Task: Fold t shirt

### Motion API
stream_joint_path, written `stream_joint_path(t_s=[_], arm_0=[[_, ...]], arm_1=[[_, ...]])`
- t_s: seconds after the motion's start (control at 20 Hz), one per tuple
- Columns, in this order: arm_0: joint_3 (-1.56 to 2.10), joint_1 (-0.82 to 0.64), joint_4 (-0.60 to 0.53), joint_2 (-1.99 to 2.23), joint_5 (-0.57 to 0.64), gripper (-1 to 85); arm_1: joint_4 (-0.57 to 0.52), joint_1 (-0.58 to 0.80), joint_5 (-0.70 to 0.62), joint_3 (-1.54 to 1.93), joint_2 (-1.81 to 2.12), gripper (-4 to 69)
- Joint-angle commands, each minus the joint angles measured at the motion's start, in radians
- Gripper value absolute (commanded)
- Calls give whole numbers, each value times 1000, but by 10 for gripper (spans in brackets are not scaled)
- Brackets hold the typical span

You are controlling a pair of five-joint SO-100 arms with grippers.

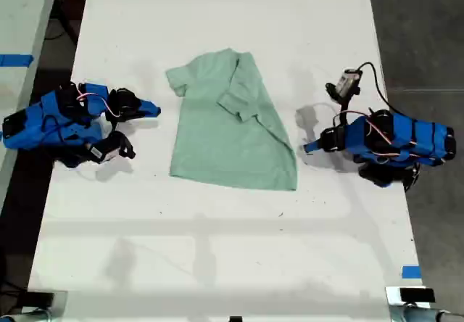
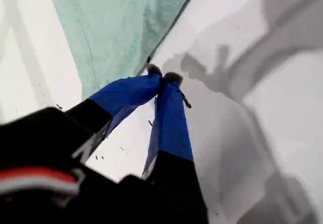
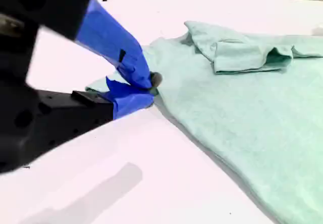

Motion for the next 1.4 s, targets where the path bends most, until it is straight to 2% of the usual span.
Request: stream_joint_path(t_s=[0.0, 0.3, 0.6, 0.7, 0.85, 0.95, 1.0, 1.1, 1.2, 1.35], arm_0=[[41, 71, 2, 11, 9, -3], [41, 144, 2, 11, -48, -3], [15, 117, 6, 8, -209, -4], [-98, 92, 48, -11, -209, -4], [-506, -28, 130, -431, -58, -4], [-870, -152, 204, -874, 144, -4], [-1032, -233, 247, -1054, 276, 26], [-1261, -374, 296, -1333, 479, 169], [-1302, -499, 207, -1477, 601, 223], [-1374, -617, 101, -1753, 689, 236]], arm_1=[[6, -35, 17, 58, 6, 15], [8, -9, 5, 58, -3, 15], [8, 2, -11, 58, 0, 15], [8, 2, -12, 58, 2, 15], [8, 3, -12, 58, 3, 15], [8, 2, -9, 58, 3, 15], [8, 0, -8, 58, 3, 15], [8, -5, -8, 58, 3, 15], [8, -5, -11, 58, 3, 15], [8, -9, -12, 58, 3, 15]])
